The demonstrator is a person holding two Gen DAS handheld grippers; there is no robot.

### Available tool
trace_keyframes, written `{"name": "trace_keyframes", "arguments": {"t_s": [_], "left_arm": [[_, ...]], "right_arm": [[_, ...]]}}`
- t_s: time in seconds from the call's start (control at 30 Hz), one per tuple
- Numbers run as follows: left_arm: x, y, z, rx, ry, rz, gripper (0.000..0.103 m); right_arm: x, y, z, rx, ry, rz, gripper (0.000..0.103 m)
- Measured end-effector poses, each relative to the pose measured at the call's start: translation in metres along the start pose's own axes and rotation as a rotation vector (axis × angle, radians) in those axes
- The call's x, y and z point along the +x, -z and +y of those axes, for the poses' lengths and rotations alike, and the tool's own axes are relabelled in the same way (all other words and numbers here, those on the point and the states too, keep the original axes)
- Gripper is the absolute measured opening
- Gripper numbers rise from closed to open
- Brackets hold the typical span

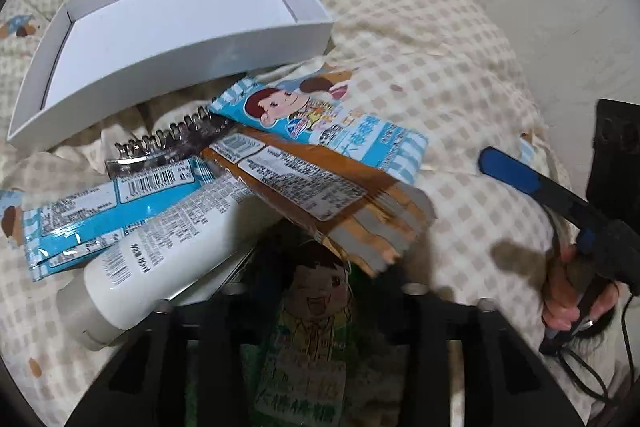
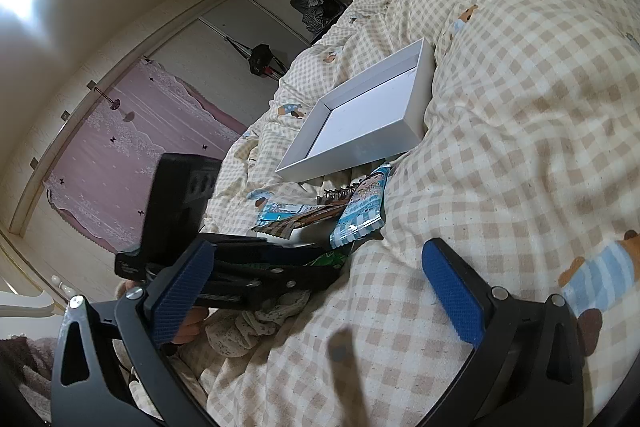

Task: Organize objects
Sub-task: 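Close the left tool on the green candy stick packet and lift it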

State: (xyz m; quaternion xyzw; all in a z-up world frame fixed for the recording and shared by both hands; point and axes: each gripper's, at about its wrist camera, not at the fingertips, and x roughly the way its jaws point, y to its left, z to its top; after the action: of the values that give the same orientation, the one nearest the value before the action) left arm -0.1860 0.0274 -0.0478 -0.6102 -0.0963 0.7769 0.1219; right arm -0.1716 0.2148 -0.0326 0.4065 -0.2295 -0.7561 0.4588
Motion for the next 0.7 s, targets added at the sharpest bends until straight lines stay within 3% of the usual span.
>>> {"name": "trace_keyframes", "arguments": {"t_s": [0.17, 0.37, 0.53, 0.63, 0.7], "left_arm": [[-0.008, 0.005, -0.001, -0.005, -0.016, -0.036, 0.022], [-0.064, 0.026, 0.0, 0.019, -0.012, -0.192, 0.021], [-0.101, 0.064, 0.005, 0.058, -0.203, -0.388, 0.021], [-0.105, 0.085, 0.015, 0.032, -0.235, -0.472, 0.021], [-0.102, 0.096, 0.021, 0.005, -0.252, -0.487, 0.021]], "right_arm": [[0.0, 0.0, 0.0, 0.0, 0.001, 0.0, 0.103], [0.003, 0.005, 0.008, -0.039, 0.057, 0.018, 0.103], [0.014, 0.01, 0.022, -0.113, 0.17, 0.065, 0.103], [0.02, 0.013, 0.03, -0.163, 0.236, 0.093, 0.103], [0.022, 0.015, 0.034, -0.189, 0.27, 0.108, 0.103]]}}
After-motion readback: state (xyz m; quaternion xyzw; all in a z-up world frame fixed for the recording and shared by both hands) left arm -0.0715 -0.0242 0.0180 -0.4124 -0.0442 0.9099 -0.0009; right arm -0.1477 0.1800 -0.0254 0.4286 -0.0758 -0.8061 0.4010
